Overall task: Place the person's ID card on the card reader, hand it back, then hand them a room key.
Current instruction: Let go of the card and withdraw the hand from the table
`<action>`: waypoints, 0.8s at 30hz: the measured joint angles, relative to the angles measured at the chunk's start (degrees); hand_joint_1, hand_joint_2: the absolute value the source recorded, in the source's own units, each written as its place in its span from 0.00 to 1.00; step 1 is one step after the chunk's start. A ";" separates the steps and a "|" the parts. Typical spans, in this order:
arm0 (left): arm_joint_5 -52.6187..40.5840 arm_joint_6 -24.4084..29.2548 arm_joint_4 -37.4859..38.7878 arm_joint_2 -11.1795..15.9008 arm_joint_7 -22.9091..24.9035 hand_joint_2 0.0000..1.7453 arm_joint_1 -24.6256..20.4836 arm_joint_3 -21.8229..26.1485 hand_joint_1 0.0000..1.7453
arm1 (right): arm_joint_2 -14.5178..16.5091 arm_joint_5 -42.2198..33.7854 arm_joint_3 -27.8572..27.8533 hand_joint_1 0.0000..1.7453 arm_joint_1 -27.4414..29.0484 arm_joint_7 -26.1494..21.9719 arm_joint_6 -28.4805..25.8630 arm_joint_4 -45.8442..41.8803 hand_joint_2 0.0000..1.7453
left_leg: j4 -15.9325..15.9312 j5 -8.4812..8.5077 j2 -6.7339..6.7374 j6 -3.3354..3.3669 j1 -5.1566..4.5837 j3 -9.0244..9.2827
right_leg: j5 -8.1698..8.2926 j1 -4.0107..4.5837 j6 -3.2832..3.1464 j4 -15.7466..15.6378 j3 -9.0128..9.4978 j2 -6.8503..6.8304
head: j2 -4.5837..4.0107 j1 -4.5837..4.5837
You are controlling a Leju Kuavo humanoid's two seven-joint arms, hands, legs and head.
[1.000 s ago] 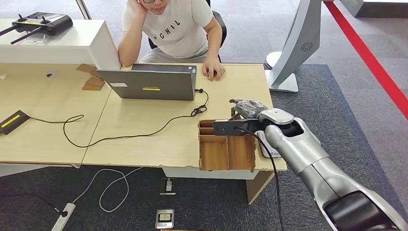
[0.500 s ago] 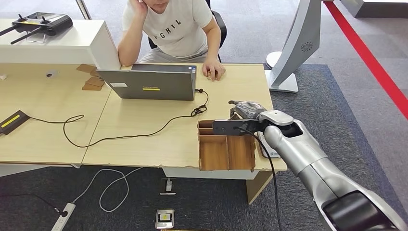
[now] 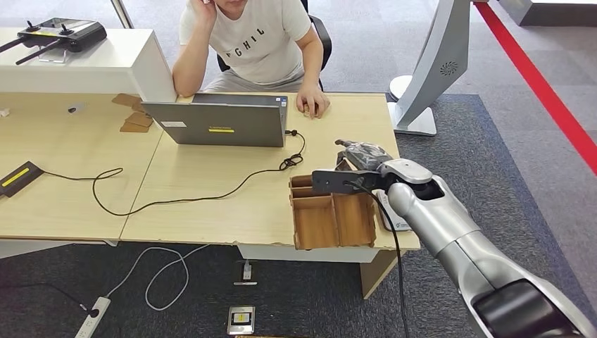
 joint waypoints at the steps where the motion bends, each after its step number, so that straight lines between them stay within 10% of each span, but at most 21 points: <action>1: -0.01 0.00 0.00 0.01 0.00 1.00 0.00 0.00 0.00 | -0.07 -0.04 -0.02 1.00 0.00 0.00 -0.07 0.00 1.00 | 0.00 0.00 0.00 0.00 0.00 0.00 | 0.00 0.00 0.00 0.00 0.00 0.00 | 0.00 0.00; 24: -0.14 0.02 0.00 0.02 0.02 1.00 0.05 -0.09 0.00 | -0.85 -1.19 -1.57 1.00 0.68 0.48 -1.60 -1.46 1.00 | 0.00 0.00 0.00 0.00 0.00 0.01 | 0.00 0.00 0.00 0.00 0.00 0.00 | -0.01 0.00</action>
